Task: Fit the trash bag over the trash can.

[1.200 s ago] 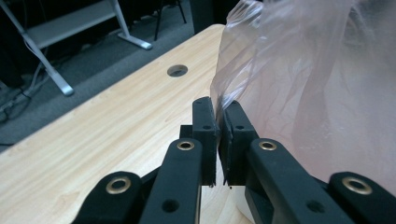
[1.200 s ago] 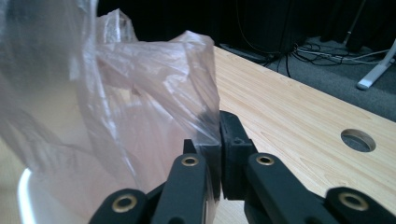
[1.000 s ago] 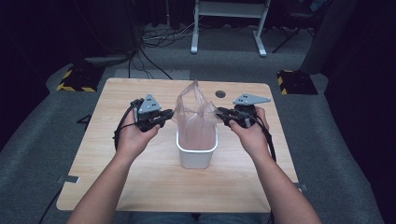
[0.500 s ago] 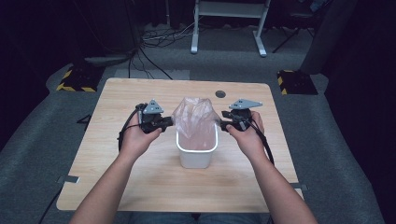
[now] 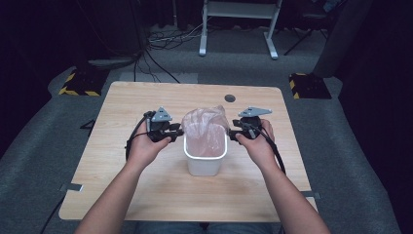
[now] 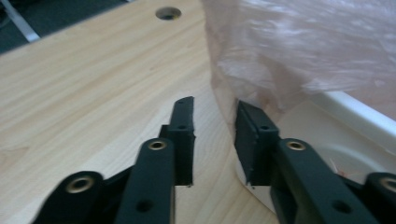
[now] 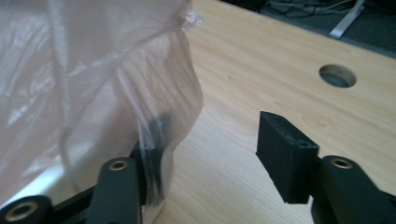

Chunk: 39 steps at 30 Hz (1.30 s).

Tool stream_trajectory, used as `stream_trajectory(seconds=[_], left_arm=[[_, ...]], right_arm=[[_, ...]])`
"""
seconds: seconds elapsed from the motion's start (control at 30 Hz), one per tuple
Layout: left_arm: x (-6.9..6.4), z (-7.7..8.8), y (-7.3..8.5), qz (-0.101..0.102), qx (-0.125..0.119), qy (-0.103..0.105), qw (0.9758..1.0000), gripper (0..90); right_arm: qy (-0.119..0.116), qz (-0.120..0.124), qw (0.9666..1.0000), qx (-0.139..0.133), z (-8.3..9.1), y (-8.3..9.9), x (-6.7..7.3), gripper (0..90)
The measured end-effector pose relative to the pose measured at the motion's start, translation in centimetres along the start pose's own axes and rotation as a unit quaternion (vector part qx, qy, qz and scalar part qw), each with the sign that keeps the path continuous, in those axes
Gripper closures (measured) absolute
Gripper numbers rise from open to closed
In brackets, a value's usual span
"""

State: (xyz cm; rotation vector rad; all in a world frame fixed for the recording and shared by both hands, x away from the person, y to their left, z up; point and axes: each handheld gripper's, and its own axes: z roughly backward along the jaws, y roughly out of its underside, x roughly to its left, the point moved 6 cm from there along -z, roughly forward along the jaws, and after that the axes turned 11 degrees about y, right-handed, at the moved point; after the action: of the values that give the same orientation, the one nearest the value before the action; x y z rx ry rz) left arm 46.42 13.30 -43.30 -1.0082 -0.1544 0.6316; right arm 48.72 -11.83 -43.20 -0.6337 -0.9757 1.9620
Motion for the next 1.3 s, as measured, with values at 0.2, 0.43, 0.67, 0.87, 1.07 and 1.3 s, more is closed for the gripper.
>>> stream_trajectory(seconds=[0.2,0.43,0.67,0.87,1.07,1.3], left_arm=[[-0.4,2.6,-1.2,0.016,-0.07,0.011,0.9973,44.4],[-1.5,4.4,-2.1,0.015,-0.118,0.048,0.9917,36.7],[-3.0,4.8,-3.6,-0.008,-0.152,0.09,0.9843,32.1],[-3.6,2.9,-3.7,-0.027,-0.1,0.092,0.9903,53.2],[-4.5,2.7,-3.0,-0.061,-0.073,0.082,0.992,85.7],[-4.8,3.3,-2.8,-0.065,-0.079,0.081,0.9915,90.0]], right_arm=[[0.003,-0.031,0.9977,-0.06,2.3,-1.6,-1.1,40.2],[-0.007,-0.044,0.9957,-0.081,3.4,-2.0,-1.5,39.2],[0.003,-0.027,0.9968,-0.075,2.9,-2.3,-1.0,39.0],[0.006,-0.013,0.9985,-0.053,1.5,-2.6,-0.3,38.0],[-0.001,-0.02,0.9982,-0.056,1.6,-2.9,0.0,36.6],[-0.054,-0.087,0.9891,-0.106,5.0,-4.5,-1.6,33.7]])
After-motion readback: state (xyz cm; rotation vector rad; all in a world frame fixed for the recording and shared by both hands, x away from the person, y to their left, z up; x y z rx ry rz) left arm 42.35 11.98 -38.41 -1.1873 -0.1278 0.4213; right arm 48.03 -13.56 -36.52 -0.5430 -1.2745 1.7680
